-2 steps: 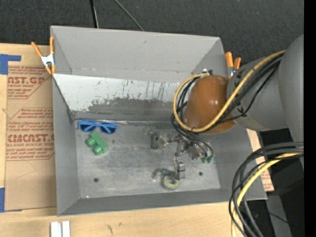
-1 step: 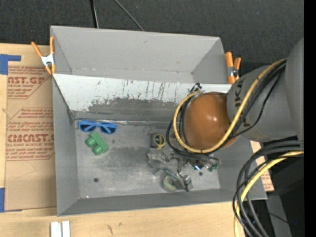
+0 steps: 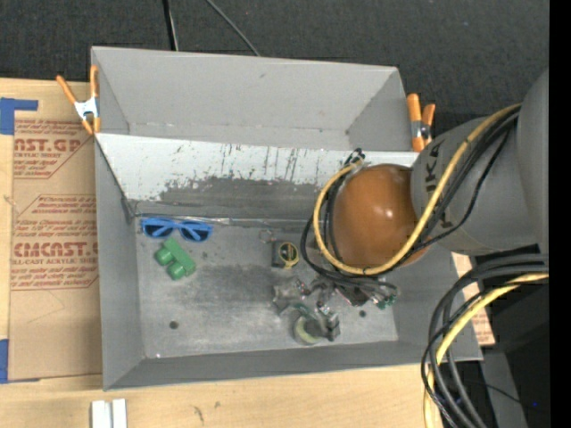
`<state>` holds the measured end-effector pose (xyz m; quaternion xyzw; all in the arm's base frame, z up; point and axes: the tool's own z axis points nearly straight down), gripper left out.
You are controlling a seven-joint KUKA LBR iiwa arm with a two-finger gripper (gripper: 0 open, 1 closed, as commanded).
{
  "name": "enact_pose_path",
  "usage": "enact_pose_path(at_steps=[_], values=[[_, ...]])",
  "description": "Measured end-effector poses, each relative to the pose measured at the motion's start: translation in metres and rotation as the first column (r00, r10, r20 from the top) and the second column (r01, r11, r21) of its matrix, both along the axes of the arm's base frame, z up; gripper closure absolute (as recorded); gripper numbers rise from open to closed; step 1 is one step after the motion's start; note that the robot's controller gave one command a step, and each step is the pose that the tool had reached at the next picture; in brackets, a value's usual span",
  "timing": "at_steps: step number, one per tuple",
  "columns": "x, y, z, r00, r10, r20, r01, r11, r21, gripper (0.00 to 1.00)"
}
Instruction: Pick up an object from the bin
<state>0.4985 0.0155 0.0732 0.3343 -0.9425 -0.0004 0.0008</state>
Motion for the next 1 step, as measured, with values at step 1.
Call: enact_pose_path(at_steps=[1], values=[[0.0064,0.0044,0.1835,1.0,-0.005,0.01,0.005,1.0,0.001,1.0]])
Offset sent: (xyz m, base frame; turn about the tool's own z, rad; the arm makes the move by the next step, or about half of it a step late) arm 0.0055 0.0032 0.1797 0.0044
